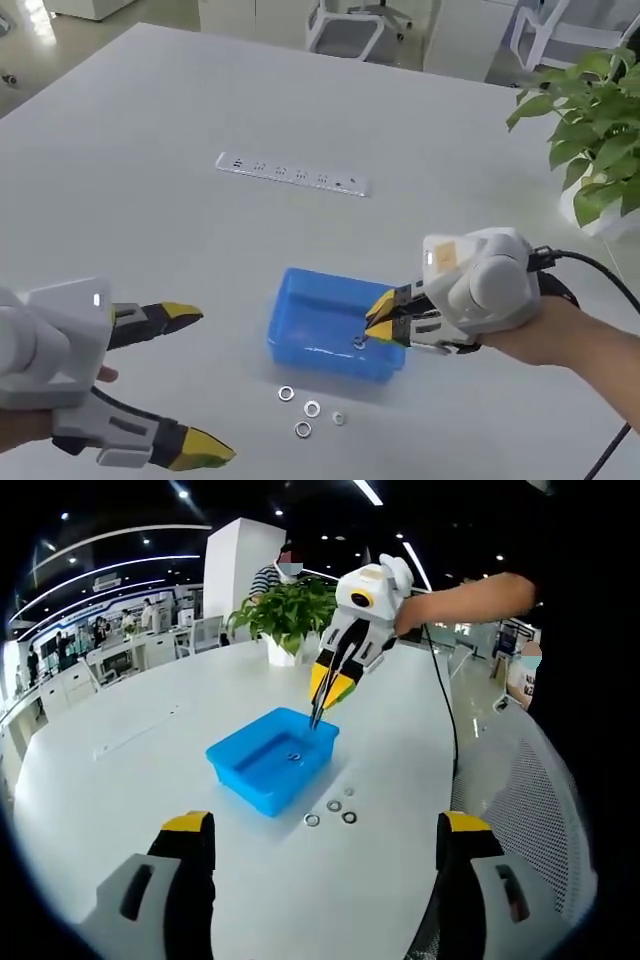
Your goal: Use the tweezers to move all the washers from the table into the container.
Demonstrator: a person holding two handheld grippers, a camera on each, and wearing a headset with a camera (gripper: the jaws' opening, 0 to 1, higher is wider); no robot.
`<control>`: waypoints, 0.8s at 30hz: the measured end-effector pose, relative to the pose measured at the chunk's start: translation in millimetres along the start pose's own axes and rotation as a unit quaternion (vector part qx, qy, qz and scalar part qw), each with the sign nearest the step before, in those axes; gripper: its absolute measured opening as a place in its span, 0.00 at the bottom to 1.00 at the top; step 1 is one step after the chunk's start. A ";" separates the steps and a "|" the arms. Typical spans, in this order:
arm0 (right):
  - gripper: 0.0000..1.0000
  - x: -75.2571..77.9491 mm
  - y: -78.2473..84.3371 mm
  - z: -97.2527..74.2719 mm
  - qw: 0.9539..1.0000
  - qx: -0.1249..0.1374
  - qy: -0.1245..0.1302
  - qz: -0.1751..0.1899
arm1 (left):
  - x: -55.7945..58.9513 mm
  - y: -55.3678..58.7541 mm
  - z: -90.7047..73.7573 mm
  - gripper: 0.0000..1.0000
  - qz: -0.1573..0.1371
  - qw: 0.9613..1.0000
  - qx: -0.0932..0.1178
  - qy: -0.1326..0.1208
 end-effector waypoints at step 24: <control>0.08 -48.1 4.5 7.8 0.999 -0.005 -0.040 -0.006 | 8.0 -27.3 21.6 0.69 0.035 0.999 0.000 0.031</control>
Point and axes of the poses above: the centre of the closed fingertips' face, and the gripper's own axes: z roughly forward along the fingers, x roughly to its right, y roughly out of its underside, the point moved 8 cm from there along -z, roughly backward along the fingers, and after that the axes turned 10 degrees about y, right-handed, at the moved point
